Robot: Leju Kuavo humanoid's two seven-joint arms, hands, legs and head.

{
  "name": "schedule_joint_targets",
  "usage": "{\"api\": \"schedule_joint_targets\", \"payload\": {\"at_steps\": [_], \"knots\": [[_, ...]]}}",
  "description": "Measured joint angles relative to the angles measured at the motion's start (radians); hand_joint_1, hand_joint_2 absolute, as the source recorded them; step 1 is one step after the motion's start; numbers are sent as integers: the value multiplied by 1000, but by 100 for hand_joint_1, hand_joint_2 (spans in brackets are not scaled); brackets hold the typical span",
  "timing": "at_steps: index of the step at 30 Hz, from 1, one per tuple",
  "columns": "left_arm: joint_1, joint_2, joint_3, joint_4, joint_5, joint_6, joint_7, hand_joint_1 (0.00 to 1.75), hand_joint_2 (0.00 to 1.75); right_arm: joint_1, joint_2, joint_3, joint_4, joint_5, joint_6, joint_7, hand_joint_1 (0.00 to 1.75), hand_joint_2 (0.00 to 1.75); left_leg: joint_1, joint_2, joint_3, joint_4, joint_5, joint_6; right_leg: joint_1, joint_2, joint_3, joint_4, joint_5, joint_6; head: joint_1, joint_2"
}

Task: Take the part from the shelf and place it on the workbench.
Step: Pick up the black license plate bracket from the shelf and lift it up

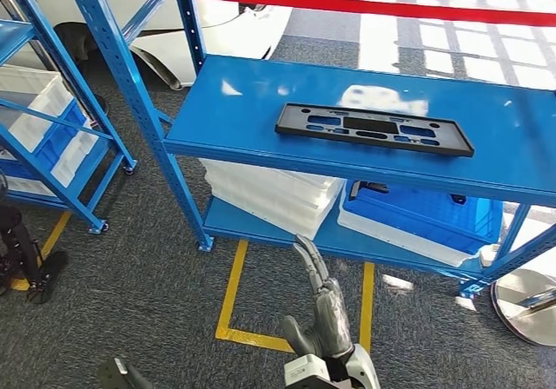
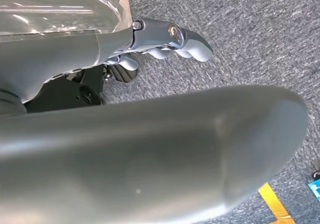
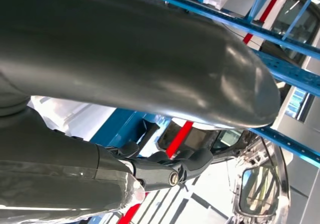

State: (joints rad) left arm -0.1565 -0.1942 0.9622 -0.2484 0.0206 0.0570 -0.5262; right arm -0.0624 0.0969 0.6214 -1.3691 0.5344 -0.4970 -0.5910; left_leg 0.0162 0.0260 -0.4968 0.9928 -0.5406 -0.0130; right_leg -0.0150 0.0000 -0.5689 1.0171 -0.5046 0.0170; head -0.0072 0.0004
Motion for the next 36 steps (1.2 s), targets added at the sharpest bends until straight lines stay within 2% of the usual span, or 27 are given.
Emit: {"api": "schedule_joint_targets", "payload": {"at_steps": [7,13,15,18,20,21,23,24,25,26,28,29,30,31,33,34,35,36], "knots": [[7,0,-6,2,0,-47,-15,0,0,9,-4,-1,-2,2,-32,2,0,0,0,0,0,0,0,0,0,0,0,0,0,0,0,0],[9,0,-6,2,0,-49,-17,0,0,12,-5,-2,-3,2,-39,3,0,0,0,0,0,0,0,0,0,0,0,0,0,0,0,0],[14,0,-6,4,0,-54,-19,0,0,23,-7,-9,-5,-1,-59,9,0,0,-2,0,-2,5,-3,4,-3,0,0,-2,2,3,0,0],[22,0,-6,7,0,-61,-19,0,0,40,-10,-23,-16,-13,-86,21,0,0,-2,1,-2,1,-3,17,-6,0,1,3,12,17,-1,0],[25,0,-6,8,0,-64,-19,0,0,49,-13,-31,-27,-22,-91,25,0,0,7,2,8,-9,-1,25,-5,1,-10,35,-2,24,1,0],[27,0,-6,8,0,-65,-19,0,0,54,-15,-35,-33,-26,-93,27,0,0,11,3,14,-12,1,27,-5,2,-29,75,-23,26,3,0],[32,0,-6,9,0,-65,-19,0,0,64,-18,-41,-42,-34,-95,29,0,0,13,5,18,-13,-2,27,-8,2,-94,196,-78,34,4,0],[34,0,-6,9,0,-64,-19,0,0,70,-20,-45,-45,-37,-95,30,0,0,14,5,21,-13,-5,26,-9,1,-126,249,-94,38,4,0],[36,0,-6,9,0,-64,-18,0,0,74,-21,-48,-48,-38,-95,30,0,0,16,5,25,-13,-9,23,-11,1,-146,272,-93,42,4,0],[38,-1,-6,9,0,-64,-18,0,0,78,-22,-51,-51,-39,-95,30,0,0,20,5,33,-13,-14,20,-13,1,-145,254,-69,46,4,0],[39,-1,-6,9,0,-64,-18,0,0,84,-23,-56,-57,-39,-95,30,0,0,28,4,55,-14,-31,8,-16,-2,-102,137,13,52,4,0],[38,-1,-6,9,0,-63,-18,0,0,86,-23,-58,-58,-39,-95,30,0,0,31,4,64,-15,-38,0,-13,-4,-82,82,39,52,6,0],[37,-1,-6,9,0,-63,-18,0,0,87,-24,-58,-60,-39,-95,31,0,0,31,4,67,-16,-43,-8,-10,-7,-69,46,47,43,8,0],[36,-1,-7,9,0,-62,-17,0,0,90,-24,-59,-61,-40,-96,31,0,0,30,6,67,-17,-47,-15,-7,-9,-68,34,39,30,8,0],[35,-1,-7,10,0,-59,-17,0,0,94,-25,-60,-66,-41,-97,31,0,0,27,10,68,-20,-48,-27,-3,-6,-66,29,24,-1,6,0],[34,-1,-7,10,0,-58,-17,0,0,96,-25,-60,-69,-41,-97,30,0,0,28,10,68,-10,-48,-30,-4,-2,-60,26,20,-10,4,0],[33,-1,-7,10,0,-57,-16,0,0,97,-25,-61,-73,-40,-98,30,0,0,29,6,56,18,-49,-30,-4,1,-50,23,15,-18,3,0],[32,-1,-7,10,0,-57,-15,0,0,97,-25,-61,-76,-40,-98,29,0,0,29,2,31,67,-56,-29,-4,4,-39,18,10,-24,2,0]]}}
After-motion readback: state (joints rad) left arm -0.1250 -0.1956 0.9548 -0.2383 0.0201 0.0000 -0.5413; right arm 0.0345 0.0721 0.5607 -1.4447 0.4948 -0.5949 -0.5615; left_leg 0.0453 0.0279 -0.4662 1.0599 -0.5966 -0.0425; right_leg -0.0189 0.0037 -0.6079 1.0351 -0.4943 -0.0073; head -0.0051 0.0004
